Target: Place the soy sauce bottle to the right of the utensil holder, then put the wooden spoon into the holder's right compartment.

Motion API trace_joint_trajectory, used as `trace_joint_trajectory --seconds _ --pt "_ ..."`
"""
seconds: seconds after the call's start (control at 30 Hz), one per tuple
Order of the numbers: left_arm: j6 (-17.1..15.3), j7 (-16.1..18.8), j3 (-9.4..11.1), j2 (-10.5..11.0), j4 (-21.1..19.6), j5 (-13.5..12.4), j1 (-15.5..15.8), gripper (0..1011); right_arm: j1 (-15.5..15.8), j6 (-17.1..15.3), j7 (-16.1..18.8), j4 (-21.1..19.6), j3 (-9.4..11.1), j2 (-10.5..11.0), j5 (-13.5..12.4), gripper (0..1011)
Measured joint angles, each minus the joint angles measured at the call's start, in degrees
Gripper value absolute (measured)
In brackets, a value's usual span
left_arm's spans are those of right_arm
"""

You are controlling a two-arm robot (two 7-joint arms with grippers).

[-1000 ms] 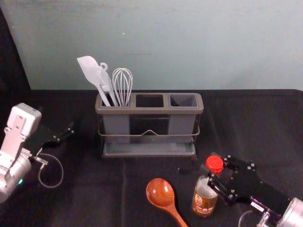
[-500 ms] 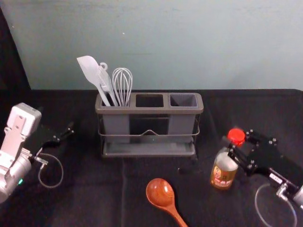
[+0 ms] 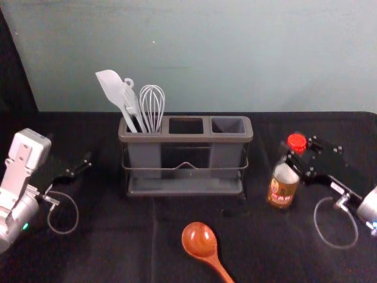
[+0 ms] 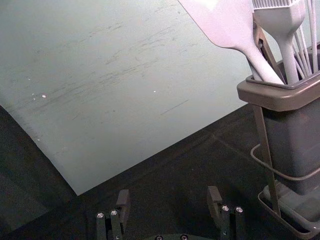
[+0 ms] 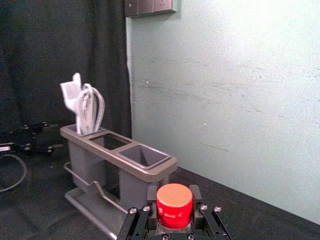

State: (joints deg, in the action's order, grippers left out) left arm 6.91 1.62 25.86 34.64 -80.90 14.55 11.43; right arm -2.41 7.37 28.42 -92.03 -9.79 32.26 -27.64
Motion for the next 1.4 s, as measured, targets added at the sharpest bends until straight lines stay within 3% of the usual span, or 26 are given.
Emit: trace_joint_trajectory --seconds 0.37,0.67,1.4 --pt "0.00 0.00 0.00 0.00 0.00 0.00 0.00 1011 -6.67 1.21 0.56 7.24 -2.24 -3.61 0.54 381" --pt "0.00 0.00 0.00 0.00 0.00 0.00 0.00 1011 -9.52 1.12 0.49 10.42 -3.78 -5.29 1.77 381" --pt "0.00 0.00 0.00 0.00 0.00 0.00 0.00 1011 -12.20 1.83 0.22 14.07 -4.74 -7.50 2.85 381"
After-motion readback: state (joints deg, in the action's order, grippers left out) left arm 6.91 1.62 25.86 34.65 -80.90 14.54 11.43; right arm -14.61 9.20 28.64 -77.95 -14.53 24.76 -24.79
